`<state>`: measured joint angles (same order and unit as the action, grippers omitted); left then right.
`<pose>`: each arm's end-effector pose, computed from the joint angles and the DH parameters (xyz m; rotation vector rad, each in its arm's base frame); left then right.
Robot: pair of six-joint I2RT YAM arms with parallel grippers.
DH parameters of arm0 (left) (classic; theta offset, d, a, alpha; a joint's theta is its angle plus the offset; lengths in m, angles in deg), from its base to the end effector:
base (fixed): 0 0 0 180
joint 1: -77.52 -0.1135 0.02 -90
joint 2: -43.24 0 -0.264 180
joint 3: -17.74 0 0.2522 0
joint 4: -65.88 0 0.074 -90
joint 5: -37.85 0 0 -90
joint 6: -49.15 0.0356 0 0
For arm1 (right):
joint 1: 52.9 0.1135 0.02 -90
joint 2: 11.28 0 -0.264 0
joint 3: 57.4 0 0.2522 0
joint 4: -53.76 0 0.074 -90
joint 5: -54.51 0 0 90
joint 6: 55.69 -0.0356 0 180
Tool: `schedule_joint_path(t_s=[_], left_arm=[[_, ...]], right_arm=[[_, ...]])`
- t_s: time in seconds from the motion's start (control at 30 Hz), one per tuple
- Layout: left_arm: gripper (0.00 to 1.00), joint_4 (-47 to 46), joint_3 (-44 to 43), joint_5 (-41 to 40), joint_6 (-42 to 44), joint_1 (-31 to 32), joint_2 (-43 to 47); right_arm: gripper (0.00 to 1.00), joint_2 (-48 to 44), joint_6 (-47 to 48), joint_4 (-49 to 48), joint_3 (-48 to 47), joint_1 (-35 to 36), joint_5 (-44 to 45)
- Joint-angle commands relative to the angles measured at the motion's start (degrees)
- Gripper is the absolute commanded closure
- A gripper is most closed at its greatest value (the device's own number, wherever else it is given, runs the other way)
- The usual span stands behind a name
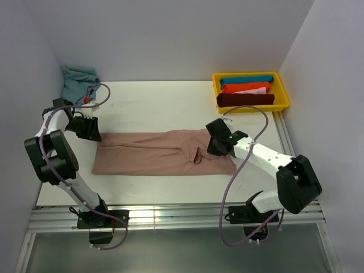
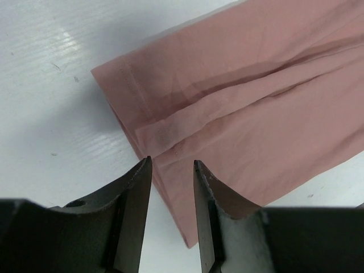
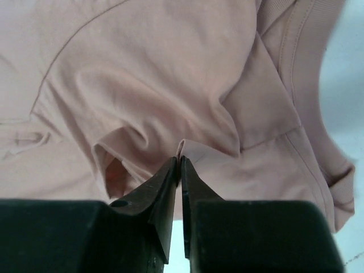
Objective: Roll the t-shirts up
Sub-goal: Fold the tshirt
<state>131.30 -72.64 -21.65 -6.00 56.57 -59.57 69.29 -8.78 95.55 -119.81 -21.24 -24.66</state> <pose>0.3304 0.1071 0.2143 0.3990 2.6348 -0.5092 0.2341 0.1365 0.2010 0.3252 2.5843 0.2281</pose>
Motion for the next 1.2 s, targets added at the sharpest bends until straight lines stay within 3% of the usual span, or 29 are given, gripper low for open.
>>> schedule_joint_path(t_s=[0.0,0.17,0.5,0.57,0.6,0.67,0.7,0.8,1.0,1.17], left_arm=[[0.59,-2.6,2.0,3.4,-4.1,0.1,5.8],[0.59,-10.2,5.8,4.9,-10.6,0.2,11.5],[0.62,-25.1,16.3,5.4,-22.1,0.6,21.5],[0.62,-26.3,17.8,5.8,-22.7,0.6,22.1],[0.62,-26.4,18.1,6.5,-23.2,0.7,22.5],[0.62,-26.8,18.9,6.7,-23.7,0.6,22.8],[0.62,-27.0,19.3,6.8,-24.0,0.6,22.9],[0.62,-28.2,20.7,6.8,-24.4,0.6,24.2],[0.61,-31.4,24.8,7.9,-26.7,0.7,27.8],[0.61,-32.8,26.5,8.3,-27.4,0.8,29.2]], right_arm=[[0.86,-4.7,-1.7,0.2,1.7,1.1,2.1],[0.92,-8.4,-4.4,0.7,5.1,3.1,3.5],[0.94,-11.8,-11.4,-2.4,14.1,8.2,4.6],[0.88,-11.8,-12.7,-2.8,15.0,9.0,5.2],[0.75,-11.9,-13.2,-2.5,15.2,9.3,5.8],[0.68,-13.5,-14.5,-1.7,15.4,9.8,7.3],[0.59,-14.5,-14.7,-1.0,15.3,9.8,7.7],[0.49,-18.6,-15.6,2.0,13.6,9.8,11.2],[0.47,-20.2,-10.5,0.4,8.3,3.4,12.3],[0.52,-11.0,-3.6,-5.8,5.2,-5.4,8.1]])
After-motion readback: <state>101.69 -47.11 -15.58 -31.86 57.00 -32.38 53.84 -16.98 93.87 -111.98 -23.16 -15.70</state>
